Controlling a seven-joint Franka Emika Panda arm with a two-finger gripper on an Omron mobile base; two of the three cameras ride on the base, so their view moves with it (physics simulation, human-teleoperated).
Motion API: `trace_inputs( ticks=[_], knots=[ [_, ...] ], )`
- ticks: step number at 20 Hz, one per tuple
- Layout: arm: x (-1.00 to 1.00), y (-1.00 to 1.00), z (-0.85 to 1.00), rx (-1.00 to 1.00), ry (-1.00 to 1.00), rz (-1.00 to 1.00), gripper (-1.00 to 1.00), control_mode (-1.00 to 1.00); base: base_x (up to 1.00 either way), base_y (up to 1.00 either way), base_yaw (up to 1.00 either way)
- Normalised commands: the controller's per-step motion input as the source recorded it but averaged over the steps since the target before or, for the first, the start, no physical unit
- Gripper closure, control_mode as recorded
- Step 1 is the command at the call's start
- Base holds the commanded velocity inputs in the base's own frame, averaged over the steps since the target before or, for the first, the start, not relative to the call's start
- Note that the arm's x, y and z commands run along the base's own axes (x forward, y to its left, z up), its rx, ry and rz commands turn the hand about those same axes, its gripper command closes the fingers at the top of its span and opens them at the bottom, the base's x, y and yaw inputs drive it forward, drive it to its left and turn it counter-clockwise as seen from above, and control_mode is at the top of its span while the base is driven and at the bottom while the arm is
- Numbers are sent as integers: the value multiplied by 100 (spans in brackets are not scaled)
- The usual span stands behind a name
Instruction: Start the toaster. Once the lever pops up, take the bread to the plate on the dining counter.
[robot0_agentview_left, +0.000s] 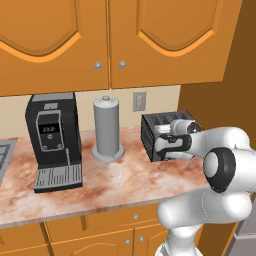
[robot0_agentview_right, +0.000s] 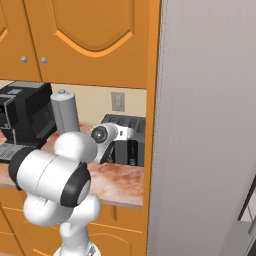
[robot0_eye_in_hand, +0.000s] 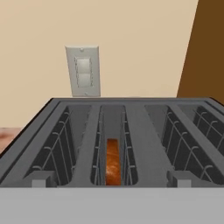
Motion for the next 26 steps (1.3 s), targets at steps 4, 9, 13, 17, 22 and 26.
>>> trace_inputs(
  ticks=[4, 9, 13, 17, 22, 26],
  knots=[
    [0, 0, -1, 0, 4, 0, -100, -100, 0, 0, 0],
    [0, 0, -1, 0, 5, 0, -100, -100, 0, 0, 0],
    [0, 0, 0, 0, 2, 0, -100, -100, 0, 0, 0],
    [0, 0, 0, 0, 0, 0, -100, -100, 0, 0, 0],
    [0, 0, 0, 0, 0, 0, -100, -100, 0, 0, 0],
    [0, 0, 0, 0, 0, 0, -100, -100, 0, 0, 0]
  ],
)
